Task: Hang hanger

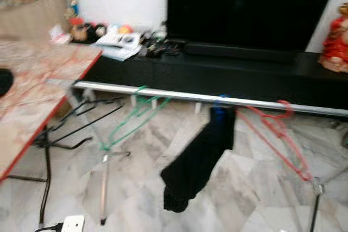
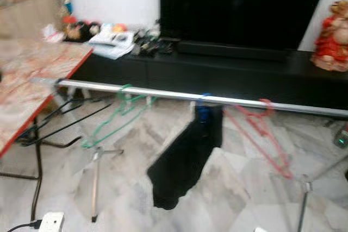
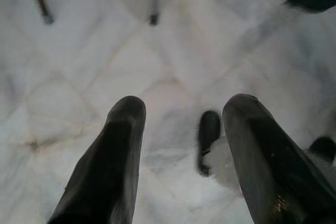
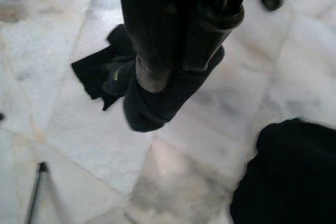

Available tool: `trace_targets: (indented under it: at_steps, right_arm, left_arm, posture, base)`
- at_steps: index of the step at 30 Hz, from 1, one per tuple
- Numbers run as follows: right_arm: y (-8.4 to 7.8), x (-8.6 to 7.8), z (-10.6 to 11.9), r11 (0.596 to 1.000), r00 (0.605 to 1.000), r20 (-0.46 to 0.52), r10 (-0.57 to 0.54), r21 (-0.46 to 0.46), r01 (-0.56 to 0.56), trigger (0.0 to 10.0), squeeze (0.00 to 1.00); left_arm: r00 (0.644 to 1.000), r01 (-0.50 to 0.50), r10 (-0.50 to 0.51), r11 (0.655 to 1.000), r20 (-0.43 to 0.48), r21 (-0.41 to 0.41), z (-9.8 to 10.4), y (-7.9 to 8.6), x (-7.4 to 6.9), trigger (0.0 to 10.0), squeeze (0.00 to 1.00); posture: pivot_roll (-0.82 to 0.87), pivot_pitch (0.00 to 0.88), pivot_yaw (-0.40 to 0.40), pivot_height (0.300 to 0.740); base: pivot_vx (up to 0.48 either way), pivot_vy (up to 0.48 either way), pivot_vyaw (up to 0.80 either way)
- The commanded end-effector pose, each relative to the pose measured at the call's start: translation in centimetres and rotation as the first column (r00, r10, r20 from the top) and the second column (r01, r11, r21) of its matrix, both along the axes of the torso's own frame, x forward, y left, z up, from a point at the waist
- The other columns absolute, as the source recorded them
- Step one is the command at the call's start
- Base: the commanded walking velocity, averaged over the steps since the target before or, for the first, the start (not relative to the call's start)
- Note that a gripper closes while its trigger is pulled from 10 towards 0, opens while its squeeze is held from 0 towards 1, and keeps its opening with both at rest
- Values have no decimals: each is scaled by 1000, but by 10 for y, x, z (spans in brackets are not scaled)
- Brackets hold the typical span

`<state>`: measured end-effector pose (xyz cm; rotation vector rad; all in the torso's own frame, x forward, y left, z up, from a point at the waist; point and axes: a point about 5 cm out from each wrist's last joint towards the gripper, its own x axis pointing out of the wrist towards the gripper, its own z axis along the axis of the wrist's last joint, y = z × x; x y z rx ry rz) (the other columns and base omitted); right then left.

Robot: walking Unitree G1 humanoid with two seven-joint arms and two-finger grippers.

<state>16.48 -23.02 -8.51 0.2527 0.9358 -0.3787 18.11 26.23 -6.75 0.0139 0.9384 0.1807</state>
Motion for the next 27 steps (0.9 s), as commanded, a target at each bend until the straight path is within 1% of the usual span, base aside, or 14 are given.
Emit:
trace_targets:
  at_steps: [1, 3, 5, 10, 12, 16, 17, 20, 22, 23, 24, 25, 26, 27]
  right_arm:
    - [-8, 1, 3, 1000, 1000, 12, -11, -12, 12, 10000, 0]
    - [-15, -3, 3, 1000, 1000, 8, -20, -17, 20, 10000, 0]
    - [-17, -6, 2, 1000, 1000, 0, -17, -21, 17, 10000, 0]
    - [-19, -7, 2, 1000, 1000, -4, -6, -22, 6, 10000, 0]
    - [-16, -5, 2, 1000, 1000, -6, 14, -21, -15, 10000, 0]
    - [-10, -1, 2, 999, 999, -4, 32, -19, -32, 10000, 0]
    - [-9, 0, 2, 999, 999, -4, 34, -18, -34, 10000, 0]
    - [-4, 3, 2, 998, 999, -3, 53, -16, -53, 10000, 0]
    - [-8, 0, 2, 998, 998, -8, 56, -21, -56, 10000, 0]
    - [-9, 0, 2, 998, 998, -8, 56, -21, -57, 10000, 0]
    - [-9, 0, 2, 998, 998, -8, 56, -21, -57, 10000, 0]
    - [-10, -1, 2, 998, 998, -8, 57, -22, -58, 10000, 0]
    - [-10, -1, 2, 998, 998, -8, 57, -22, -58, 10000, 0]
    - [-11, -1, 2, 998, 998, -9, 60, -25, -60, 10000, 0]
  left_arm:
    - [1000, 4, -4, 1000, 0, -2, 0, -1, 1, 10000, 0]
    - [1000, 14, -14, 1000, 10, 8, 1, -2, 2, 10000, 0]
    - [999, 26, -26, 1000, 21, 18, 1, -2, 3, 10000, 0]
    - [996, 29, -32, 999, 81, 38, 4, -4, 7, 10000, 0]
    - [992, 23, -29, 998, 120, 56, 7, -4, 10, 10000, 0]
    - [990, 14, -22, 998, 142, 57, 7, -5, 11, 10000, 0]
    - [981, 19, -31, 998, 192, 64, 13, -1, 15, 10000, 0]
    - [935, 87, -121, 989, 333, 116, 36, 4, 39, 10000, 0]
    - [901, 109, -154, 985, 406, 132, 48, 2, 49, 10000, 0]
    - [889, 111, -159, 984, 428, 136, 51, 1, 51, 10000, 0]
    - [889, 111, -159, 984, 428, 136, 51, 1, 51, 10000, 0]
    - [873, 108, -162, 984, 461, 142, 56, 1, 55, 10000, 0]
    - [873, 108, -162, 984, 461, 142, 56, 1, 55, 10000, 0]
    - [828, 92, -166, 983, 536, 161, 70, 0, 62, 10000, 0]
  posture:
    - [80, 0, -45, 740]
    - [88, 0, -49, 740]
    - [90, 0, -52, 740]
    - [114, 0, -66, 740]
    - [135, 0, -77, 740]
    - [142, 0, -82, 740]
    - [148, 0, -86, 740]
    - [161, 0, -94, 740]
    - [166, 0, -98, 740]
    - [166, 0, -99, 740]
    - [166, 0, -99, 740]
    - [166, 0, -97, 740]
    - [166, 0, -97, 740]
    - [163, 0, -94, 740]
  base:
    - [0, 480, 0]
    - [0, 154, 0]
    - [0, 0, 0]
    - [0, 0, -800]
    - [0, 0, -800]
    - [0, 0, -800]
    - [0, 0, 0]
    - [0, 0, 0]
    - [0, 0, -400]
    - [0, 0, -800]
    - [0, 0, -800]
    - [0, 0, -800]
    - [0, 0, -800]
    - [0, 0, -800]
